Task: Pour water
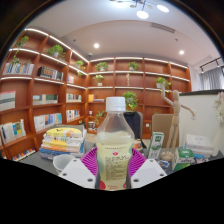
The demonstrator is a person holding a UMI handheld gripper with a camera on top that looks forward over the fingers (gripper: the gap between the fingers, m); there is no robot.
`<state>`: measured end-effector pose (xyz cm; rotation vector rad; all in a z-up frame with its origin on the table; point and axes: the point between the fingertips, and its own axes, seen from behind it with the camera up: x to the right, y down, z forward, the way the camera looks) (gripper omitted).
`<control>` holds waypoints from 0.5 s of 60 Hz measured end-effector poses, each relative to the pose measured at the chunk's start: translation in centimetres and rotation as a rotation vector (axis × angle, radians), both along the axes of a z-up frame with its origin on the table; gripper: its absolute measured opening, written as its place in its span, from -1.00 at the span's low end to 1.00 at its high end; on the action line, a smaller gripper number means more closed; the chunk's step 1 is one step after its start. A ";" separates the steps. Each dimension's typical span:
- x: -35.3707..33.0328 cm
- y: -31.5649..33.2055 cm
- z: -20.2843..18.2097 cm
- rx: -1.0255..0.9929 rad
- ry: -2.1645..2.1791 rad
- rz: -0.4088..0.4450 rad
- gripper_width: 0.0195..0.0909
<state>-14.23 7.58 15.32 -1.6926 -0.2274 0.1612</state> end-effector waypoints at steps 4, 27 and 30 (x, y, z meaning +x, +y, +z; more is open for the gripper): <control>2.1 0.4 0.0 -0.005 0.024 -0.016 -0.57; 1.4 2.2 -5.1 0.006 0.012 -0.044 -0.56; 1.5 2.1 -5.1 0.003 0.013 -0.049 -0.56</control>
